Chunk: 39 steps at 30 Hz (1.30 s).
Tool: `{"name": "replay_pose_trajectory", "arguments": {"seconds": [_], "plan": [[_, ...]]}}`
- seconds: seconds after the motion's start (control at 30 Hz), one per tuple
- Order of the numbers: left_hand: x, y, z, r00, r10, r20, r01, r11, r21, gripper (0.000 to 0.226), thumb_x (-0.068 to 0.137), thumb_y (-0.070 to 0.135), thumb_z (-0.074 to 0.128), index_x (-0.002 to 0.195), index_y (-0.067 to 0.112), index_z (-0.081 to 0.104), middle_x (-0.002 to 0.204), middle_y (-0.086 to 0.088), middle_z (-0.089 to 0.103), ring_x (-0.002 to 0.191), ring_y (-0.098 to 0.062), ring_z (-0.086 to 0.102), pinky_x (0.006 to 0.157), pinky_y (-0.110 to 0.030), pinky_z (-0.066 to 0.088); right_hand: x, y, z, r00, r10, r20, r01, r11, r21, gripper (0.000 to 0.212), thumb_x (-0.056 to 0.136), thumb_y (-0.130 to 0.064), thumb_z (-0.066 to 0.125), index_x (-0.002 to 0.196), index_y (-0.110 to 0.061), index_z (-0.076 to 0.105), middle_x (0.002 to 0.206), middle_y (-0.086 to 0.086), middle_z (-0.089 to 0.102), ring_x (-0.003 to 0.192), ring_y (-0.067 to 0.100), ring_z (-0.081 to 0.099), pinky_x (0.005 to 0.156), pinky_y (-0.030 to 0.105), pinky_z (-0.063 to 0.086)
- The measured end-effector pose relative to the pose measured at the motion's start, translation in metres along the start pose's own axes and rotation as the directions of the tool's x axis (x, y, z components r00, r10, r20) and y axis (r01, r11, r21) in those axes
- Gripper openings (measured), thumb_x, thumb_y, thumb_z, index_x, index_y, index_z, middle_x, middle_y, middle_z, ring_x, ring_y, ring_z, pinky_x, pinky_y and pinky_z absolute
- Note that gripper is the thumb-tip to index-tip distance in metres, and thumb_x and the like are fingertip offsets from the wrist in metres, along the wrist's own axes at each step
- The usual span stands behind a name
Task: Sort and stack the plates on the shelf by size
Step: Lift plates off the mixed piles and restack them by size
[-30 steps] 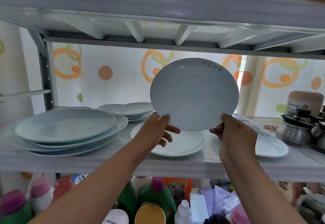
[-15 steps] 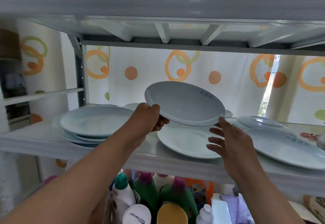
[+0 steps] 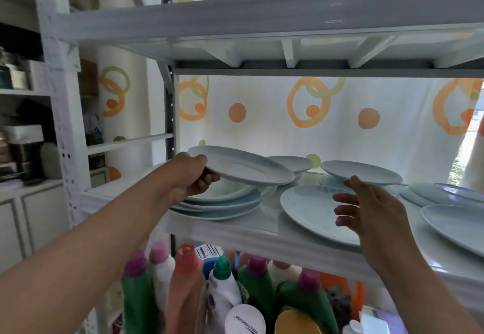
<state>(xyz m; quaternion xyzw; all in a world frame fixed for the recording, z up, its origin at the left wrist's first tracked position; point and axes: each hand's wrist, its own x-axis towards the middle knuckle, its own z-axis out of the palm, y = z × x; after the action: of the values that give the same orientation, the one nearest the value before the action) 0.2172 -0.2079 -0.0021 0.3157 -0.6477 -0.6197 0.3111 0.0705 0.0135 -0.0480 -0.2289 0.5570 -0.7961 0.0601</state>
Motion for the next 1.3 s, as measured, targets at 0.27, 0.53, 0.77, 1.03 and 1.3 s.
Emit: {"name": "replay_pose_trajectory", "arguments": {"seconds": [0.27,0.53,0.77,1.03,1.3], "plan": [[0.007,0.000,-0.016,0.991,-0.119,0.058,0.119,0.993,0.007,0.031,0.093,0.002,0.028,0.072,-0.001,0.050,0.058,-0.008,0.051,0.031,-0.005,0.039,0.029,-0.012,0.029,-0.001,0.005,0.001,1.000,-0.007,0.016,0.007,1.000,-0.001,0.016,0.093,-0.023,0.054,0.086,-0.012,0.062,0.078,0.016,0.064,0.055,0.022,0.056,0.039,0.023,0.049],[0.009,0.004,-0.031,0.998,0.038,-0.054,-0.009,0.888,0.459,0.036,0.094,0.006,0.037,0.129,0.000,0.041,0.059,-0.005,0.064,0.047,-0.011,0.039,0.036,-0.016,0.031,0.002,0.008,-0.004,1.000,-0.011,0.018,0.011,1.000,0.014,0.014,0.093,-0.022,0.055,0.088,-0.013,0.064,0.077,0.015,0.064,0.050,0.016,0.056,0.040,0.022,0.049],[0.009,0.003,-0.030,0.995,0.043,0.090,-0.096,0.661,0.744,0.043,0.096,0.012,0.036,0.138,0.021,0.040,0.062,-0.004,0.048,0.050,-0.013,0.035,0.041,-0.018,0.026,0.000,0.007,-0.002,1.000,-0.012,0.022,0.011,1.000,0.019,0.014,0.092,-0.022,0.057,0.090,-0.011,0.064,0.076,0.016,0.064,0.049,0.017,0.055,0.039,0.022,0.049],[0.002,0.008,-0.019,0.990,0.125,0.059,-0.109,0.442,0.890,0.022,0.091,0.023,0.043,0.080,0.011,0.057,0.059,0.002,0.063,0.052,-0.013,0.044,0.052,-0.022,0.037,0.000,0.001,-0.007,1.000,0.004,0.016,-0.004,1.000,0.013,0.014,0.092,-0.022,0.057,0.087,-0.011,0.064,0.075,0.016,0.064,0.048,0.016,0.056,0.038,0.022,0.048],[-0.019,0.010,0.031,0.888,0.424,0.176,-0.366,0.422,0.830,0.023,0.091,0.034,0.045,0.107,0.029,0.061,0.066,0.012,0.067,0.062,-0.002,0.055,0.058,-0.023,0.038,-0.001,-0.006,-0.025,1.000,-0.010,0.013,0.011,0.991,-0.132,0.010,0.092,-0.013,0.055,0.093,-0.010,0.065,0.078,0.014,0.065,0.050,0.018,0.055,0.038,0.024,0.045]]}}
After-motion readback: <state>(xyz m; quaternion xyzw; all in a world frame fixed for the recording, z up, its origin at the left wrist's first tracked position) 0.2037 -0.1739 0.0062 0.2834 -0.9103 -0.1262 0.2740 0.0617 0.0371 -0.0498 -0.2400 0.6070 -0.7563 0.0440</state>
